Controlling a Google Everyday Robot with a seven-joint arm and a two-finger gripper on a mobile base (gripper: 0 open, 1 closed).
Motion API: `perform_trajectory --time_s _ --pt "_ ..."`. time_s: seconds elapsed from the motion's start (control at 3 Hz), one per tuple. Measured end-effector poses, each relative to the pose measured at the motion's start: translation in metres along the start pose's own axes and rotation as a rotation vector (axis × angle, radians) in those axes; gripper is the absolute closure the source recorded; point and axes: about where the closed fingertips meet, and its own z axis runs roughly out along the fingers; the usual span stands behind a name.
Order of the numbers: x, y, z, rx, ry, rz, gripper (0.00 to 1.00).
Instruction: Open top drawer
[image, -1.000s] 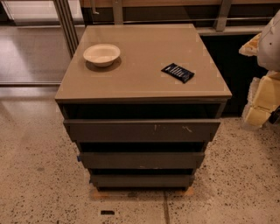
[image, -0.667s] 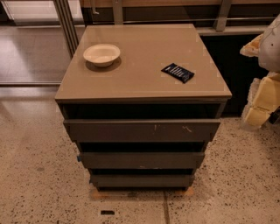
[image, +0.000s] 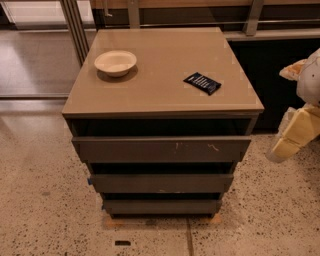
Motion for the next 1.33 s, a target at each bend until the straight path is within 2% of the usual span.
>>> perform_trajectory --time_s 0.33,0.67,1.0,1.33 --pt "0.011 0.011 0.052 0.007 -0.046 0.133 0.0" --pt "0.008 -0.005 0.103 0.041 -0.104 0.29 0.0" --pt "-0.002 -0.026 0.101 0.117 -0.157 0.325 0.17" --pt "-0.002 -0.026 0.101 0.117 -0.157 0.323 0.39"
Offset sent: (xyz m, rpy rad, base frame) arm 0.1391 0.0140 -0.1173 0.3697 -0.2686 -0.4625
